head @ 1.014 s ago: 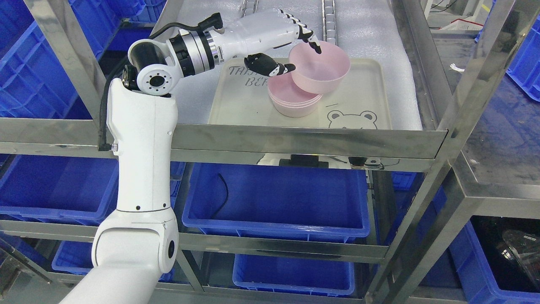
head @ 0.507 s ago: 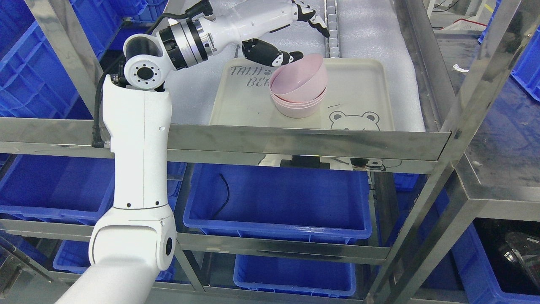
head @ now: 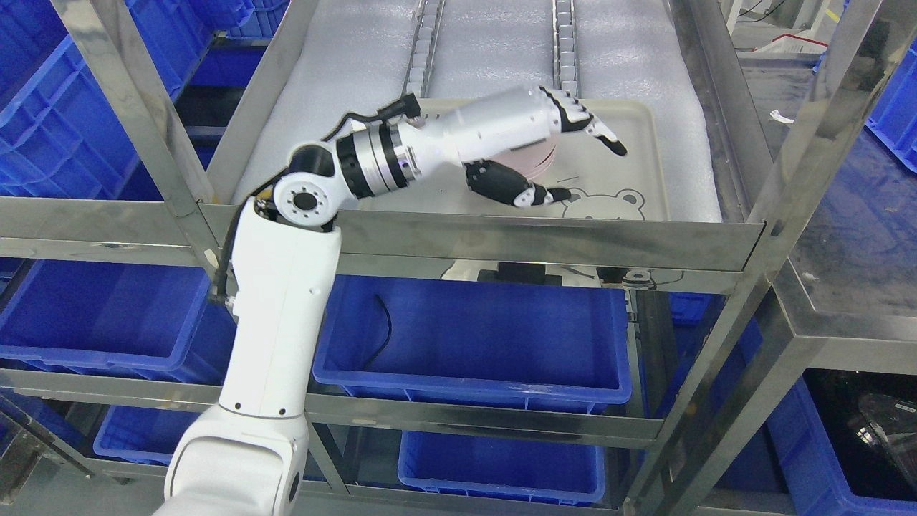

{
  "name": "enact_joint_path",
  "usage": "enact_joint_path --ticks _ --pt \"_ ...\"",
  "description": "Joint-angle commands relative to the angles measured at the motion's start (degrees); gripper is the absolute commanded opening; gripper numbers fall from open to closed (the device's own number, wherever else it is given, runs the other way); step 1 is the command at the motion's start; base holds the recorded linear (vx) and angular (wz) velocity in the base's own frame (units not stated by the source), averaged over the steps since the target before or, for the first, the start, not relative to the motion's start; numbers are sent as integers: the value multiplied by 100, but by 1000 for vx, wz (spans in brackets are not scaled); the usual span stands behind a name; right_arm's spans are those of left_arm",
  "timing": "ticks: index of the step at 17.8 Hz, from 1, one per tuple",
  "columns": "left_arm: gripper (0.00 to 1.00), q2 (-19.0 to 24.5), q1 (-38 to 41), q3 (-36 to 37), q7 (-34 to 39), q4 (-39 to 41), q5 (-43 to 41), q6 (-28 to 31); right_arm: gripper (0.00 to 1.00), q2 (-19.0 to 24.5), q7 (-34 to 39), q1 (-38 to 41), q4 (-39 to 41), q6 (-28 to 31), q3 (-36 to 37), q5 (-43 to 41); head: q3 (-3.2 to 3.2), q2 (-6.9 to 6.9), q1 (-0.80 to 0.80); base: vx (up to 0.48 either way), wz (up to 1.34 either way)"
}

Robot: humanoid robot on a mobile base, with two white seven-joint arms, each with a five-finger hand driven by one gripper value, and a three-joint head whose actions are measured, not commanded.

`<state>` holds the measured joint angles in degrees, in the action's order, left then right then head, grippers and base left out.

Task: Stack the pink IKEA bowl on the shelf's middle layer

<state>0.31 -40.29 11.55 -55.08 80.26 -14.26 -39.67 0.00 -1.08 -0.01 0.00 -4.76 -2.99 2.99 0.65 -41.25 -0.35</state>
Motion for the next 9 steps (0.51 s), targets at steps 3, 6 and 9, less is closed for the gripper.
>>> enact_joint_path --ticks 3,6,9 --pt "71 69 1961 2089 103 623 117 -357 100 -100 2 27 100 10 0 0 0 0 0 -12 0" --pt "77 69 3163 1335 112 456 20 -444 100 -100 2 27 100 10 0 0 0 0 0 -15 0" --pt "82 69 4246 341 382 -246 28 -533 100 -100 2 27 100 10 0 0 0 0 0 -4 0"
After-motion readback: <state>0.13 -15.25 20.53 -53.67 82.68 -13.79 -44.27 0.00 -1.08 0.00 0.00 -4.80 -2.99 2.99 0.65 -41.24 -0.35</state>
